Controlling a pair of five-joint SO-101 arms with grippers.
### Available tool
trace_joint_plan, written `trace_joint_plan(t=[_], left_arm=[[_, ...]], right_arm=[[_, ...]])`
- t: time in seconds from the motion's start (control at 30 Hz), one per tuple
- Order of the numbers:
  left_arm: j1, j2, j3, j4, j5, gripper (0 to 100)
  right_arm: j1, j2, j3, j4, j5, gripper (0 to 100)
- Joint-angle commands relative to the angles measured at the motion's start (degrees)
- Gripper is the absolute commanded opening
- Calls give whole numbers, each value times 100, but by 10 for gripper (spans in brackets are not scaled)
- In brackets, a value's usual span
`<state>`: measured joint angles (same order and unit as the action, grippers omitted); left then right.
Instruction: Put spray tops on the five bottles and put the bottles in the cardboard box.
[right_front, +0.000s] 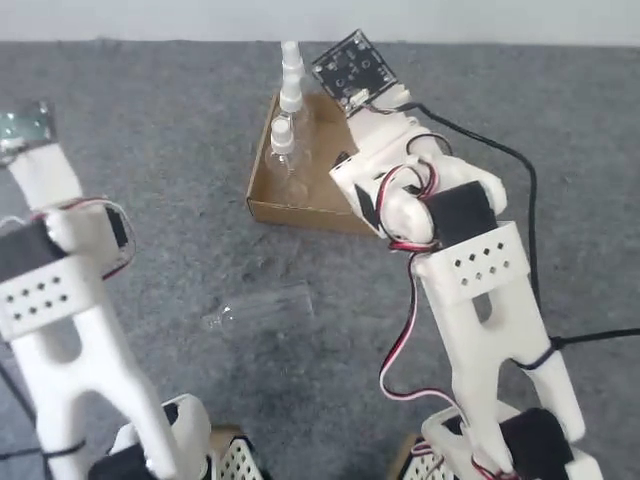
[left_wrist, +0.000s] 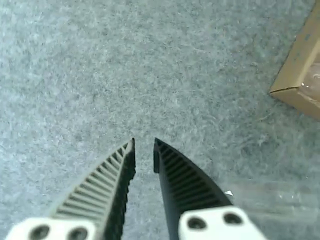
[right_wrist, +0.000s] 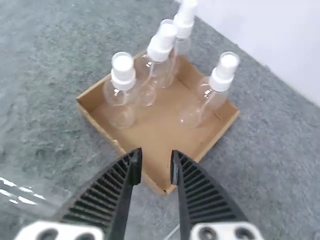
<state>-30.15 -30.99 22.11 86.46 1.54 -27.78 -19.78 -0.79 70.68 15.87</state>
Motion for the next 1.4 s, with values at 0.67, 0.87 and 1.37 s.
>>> trace_joint_plan(t=[0.67,0.87,1.37], left_arm=[[-993,-510,1411,-1574,721,64],[-1073,-510,1666,-1837,721,98],[-1257,-510,1727,-1864,721,98]], right_arm=[[-2510,699,703,365,79,135],[-3046,1042,870,365,79,299],[-3793,2220,835,303,554,305]])
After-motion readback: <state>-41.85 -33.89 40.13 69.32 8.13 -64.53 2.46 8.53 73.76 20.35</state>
